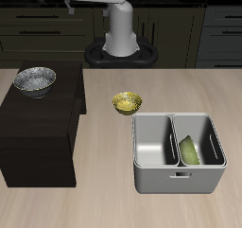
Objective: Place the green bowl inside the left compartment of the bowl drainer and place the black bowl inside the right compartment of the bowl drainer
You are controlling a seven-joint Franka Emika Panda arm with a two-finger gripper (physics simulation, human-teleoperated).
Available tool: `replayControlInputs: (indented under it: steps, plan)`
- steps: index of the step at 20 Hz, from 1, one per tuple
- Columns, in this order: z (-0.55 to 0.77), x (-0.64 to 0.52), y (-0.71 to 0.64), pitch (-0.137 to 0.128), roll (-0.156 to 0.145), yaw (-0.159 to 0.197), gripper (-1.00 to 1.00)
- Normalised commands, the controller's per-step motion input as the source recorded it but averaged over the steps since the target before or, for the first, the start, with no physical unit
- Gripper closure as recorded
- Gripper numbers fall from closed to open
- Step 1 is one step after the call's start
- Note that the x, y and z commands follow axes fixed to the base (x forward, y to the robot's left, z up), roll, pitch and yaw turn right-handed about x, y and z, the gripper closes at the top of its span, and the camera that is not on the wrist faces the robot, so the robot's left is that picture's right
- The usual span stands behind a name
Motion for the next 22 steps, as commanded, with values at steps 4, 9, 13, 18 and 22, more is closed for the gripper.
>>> replayControlInputs:
  steps: [4, 9, 13, 18, 22]
  plan:
    - [0.05, 0.33, -0.40, 0.055, -0.054, -0.053, -1.00]
    - [0.05, 0.27, -0.47, 0.018, -0.076, -0.055, -1.00]
    - [0.06, 0.19, -0.31, 0.016, -0.059, -0.041, -1.00]
    - [-0.01, 0.25, -0.29, 0.020, -0.041, -0.011, -1.00]
    - [-0.10, 0.25, -0.07, 0.023, -0.003, 0.010, -1.00]
